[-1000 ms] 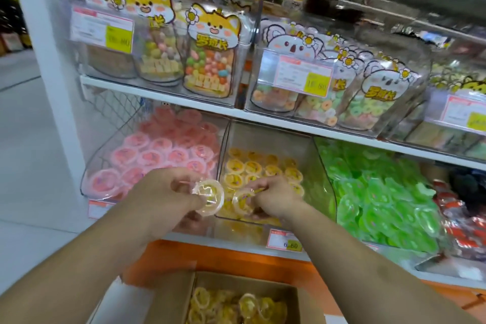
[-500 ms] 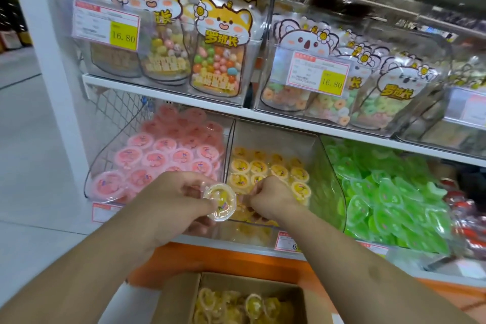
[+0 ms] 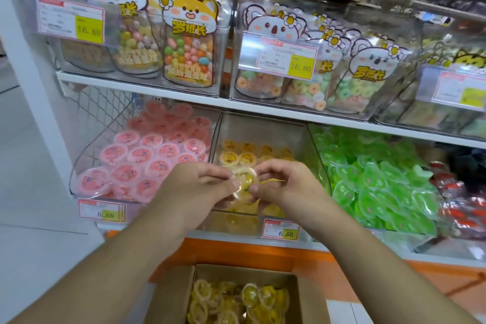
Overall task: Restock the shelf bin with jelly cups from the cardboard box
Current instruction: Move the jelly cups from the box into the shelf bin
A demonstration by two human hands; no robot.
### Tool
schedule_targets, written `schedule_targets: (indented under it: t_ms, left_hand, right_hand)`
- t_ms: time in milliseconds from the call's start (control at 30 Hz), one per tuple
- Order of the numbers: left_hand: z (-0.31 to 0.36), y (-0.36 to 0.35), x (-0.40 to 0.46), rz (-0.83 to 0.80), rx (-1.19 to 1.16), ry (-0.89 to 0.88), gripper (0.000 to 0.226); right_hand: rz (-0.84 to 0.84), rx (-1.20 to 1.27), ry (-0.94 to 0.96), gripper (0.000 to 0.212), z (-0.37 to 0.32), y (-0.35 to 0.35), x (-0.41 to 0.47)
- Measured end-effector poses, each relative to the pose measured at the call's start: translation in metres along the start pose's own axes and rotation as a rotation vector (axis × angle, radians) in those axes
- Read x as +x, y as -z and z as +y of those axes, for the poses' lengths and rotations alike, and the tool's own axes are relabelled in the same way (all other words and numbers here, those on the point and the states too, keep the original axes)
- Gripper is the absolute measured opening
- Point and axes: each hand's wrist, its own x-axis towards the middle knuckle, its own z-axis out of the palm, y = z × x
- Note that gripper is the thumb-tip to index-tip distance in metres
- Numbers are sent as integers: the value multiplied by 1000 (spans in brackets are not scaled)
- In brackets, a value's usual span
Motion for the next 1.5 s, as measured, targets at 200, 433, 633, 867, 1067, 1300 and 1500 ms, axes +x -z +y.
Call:
schedule_targets:
  t_ms: [200, 433, 633, 867, 1067, 1300, 1500]
  left_hand:
    - [-18, 3, 15, 141, 666, -379, 34]
    - [-40, 8, 26, -10, 1102, -372, 73]
    - [-47, 9, 28, -4, 1118, -394, 69]
    - [-49, 10, 26, -10, 1111, -404, 68]
    - [-49, 10, 26, -4, 1111, -395, 65]
    - [-51, 10, 27, -2, 1106, -391, 64]
    - [-54, 10, 29, 12, 1085, -401, 62]
  right_hand:
    - [162, 72, -212, 15, 22, 15, 23]
    - [223, -202, -386, 19, 58, 3, 48]
    - [237, -313, -403, 26, 58, 1, 52]
    - [193, -639, -165, 30, 53, 19, 40]
    - [-147, -767, -38, 28, 61, 20, 33]
    - [-140, -734, -52, 29, 67, 22, 36]
    - [-125, -727, -41, 35, 68, 23, 34]
